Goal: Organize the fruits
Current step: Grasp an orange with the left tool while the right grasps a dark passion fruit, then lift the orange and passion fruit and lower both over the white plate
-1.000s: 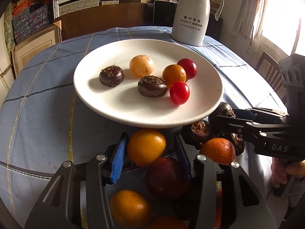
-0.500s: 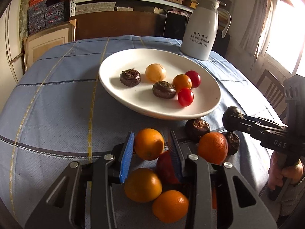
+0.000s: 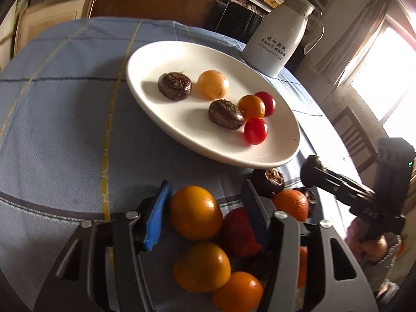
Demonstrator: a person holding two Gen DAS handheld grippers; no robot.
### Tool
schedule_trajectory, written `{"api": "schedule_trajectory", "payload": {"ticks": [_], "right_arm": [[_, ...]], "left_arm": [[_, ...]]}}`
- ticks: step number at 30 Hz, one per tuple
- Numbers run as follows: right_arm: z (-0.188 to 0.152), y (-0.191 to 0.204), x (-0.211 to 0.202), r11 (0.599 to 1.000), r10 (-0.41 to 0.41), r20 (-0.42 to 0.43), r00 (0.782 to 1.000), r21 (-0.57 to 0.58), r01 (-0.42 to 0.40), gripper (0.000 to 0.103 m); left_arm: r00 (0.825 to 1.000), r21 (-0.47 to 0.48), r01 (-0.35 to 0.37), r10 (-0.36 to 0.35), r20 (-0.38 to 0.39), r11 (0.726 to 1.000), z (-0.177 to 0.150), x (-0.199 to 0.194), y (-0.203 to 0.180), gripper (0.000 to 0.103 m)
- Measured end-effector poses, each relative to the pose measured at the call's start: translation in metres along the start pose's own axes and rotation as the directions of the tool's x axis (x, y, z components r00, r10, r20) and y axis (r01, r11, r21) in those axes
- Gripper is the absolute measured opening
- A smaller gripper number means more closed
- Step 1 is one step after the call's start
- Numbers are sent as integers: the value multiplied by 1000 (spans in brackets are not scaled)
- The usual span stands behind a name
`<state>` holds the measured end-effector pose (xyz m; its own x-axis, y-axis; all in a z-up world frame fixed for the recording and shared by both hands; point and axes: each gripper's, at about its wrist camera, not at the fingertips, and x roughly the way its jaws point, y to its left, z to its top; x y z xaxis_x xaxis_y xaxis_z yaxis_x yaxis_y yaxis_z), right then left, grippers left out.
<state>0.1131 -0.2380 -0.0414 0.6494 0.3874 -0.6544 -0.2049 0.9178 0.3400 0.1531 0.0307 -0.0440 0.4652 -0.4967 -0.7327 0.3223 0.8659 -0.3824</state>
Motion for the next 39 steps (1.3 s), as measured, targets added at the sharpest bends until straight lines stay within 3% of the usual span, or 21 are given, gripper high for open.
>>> {"api": "schedule_trajectory", "payload": {"ticks": [4,6,9,11,13,16,18,19,25,27,28,30,32,36,39], "right_arm": [[0,-6,2,1000,-1,-11,1000,26,1,43],[0,-6,2,1000,0,-12,1000,30,0,43],[0,-5,2,1000,-3,-12,1000,26,3,43],[0,-4,2,1000,-4,-13,1000,24,4,43],[0,-4,2,1000,-4,-13,1000,23,4,43],[0,-4,2,1000,-4,-13,1000,24,4,43],[0,-4,2,1000,-3,-12,1000,25,3,43],[0,-4,2,1000,-3,-12,1000,25,3,43],[0,-3,1,1000,-2,-10,1000,21,2,43],[0,-3,1,1000,0,-8,1000,22,0,43],[0,-2,0,1000,3,1,1000,21,-3,43],[1,-1,-3,1000,6,16,1000,14,-6,43],[0,-1,0,1000,3,-3,1000,12,-3,43],[0,-3,1,1000,1,-9,1000,17,-1,43],[0,-1,1,1000,-1,-11,1000,9,1,43]], "left_arm": [[999,-3,-33,32,-11,999,-3,-5,6,35],[999,5,-39,39,-2,999,-5,-9,8,35],[991,74,-130,128,32,989,-9,-22,1,37],[987,142,-157,160,-10,977,-19,-16,-9,54],[966,269,-257,258,34,928,-35,-13,-26,57],[968,243,-247,248,25,938,-37,-15,-21,53],[972,231,-235,234,32,944,-38,-18,-20,39],[975,214,-222,221,32,951,-37,-19,-19,37],[969,181,-242,230,86,953,-30,-22,-20,35],[966,177,-249,233,110,952,-28,-24,-26,32],[966,168,-247,228,121,954,-26,-29,-25,25],[966,143,-240,220,139,960,-21,-35,-23,24],[978,135,-201,190,91,970,-13,-28,-19,24],[968,176,-249,244,52,952,-21,-8,-20,25],[956,171,-292,282,79,941,-16,-7,-20,39]]}}
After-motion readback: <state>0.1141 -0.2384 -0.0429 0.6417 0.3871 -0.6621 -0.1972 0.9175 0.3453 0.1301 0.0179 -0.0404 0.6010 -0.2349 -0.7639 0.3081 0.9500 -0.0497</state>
